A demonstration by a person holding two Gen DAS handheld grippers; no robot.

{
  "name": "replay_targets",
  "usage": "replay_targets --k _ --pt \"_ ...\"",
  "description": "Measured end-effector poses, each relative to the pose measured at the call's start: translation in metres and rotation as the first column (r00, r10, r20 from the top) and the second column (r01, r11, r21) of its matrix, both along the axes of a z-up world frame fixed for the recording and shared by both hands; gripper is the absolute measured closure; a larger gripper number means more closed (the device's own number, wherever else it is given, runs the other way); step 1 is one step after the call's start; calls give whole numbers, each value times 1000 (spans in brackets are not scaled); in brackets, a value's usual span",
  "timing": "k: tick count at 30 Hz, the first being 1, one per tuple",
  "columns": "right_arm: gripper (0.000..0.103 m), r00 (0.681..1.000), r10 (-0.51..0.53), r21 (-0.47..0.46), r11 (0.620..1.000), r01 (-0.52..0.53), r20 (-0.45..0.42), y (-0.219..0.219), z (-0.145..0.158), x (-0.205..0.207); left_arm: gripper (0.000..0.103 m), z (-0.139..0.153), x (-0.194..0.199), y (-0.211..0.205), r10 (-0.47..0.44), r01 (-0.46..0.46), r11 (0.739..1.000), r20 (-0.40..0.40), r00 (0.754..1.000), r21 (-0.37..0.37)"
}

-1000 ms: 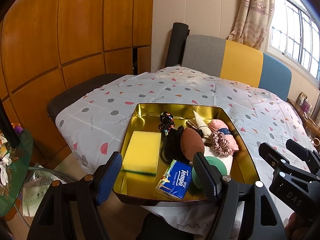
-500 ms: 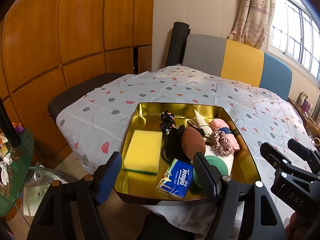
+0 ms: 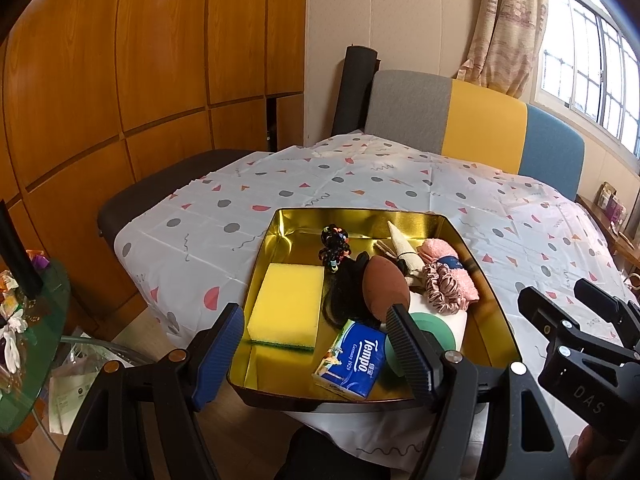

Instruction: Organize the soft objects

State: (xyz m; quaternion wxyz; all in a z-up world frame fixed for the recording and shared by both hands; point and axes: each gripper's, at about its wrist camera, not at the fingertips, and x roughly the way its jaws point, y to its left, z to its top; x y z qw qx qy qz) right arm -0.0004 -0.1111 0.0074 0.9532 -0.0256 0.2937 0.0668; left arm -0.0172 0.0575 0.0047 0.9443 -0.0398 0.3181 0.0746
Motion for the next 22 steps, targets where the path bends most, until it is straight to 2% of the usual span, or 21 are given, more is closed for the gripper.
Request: replay_targets --k 7,11,13,18,22 --pt "15 1000 -1 1 1000 1 0 0 -1 0 28 2 -2 -2 13 -13 1000 13 1000 23" --pt "15 1000 -7 2 1000 7 -6 -2 -5 1 29 2 -4 -2 -30 31 999 35 999 -22" --pt "15 1000 -7 4 1000 7 -12 -3 -7 2 37 2 -4 -1 -22 23 1000 52 998 -18" --pt "15 1000 -18 8 1000 18 -20 -6 -10 4 41 1 0 1 -26 27 999 47 999 -23" --pt "15 999 -35 18 999 36 -27 -13 -11 7 41 3 2 2 -38 40 999 44 998 -29"
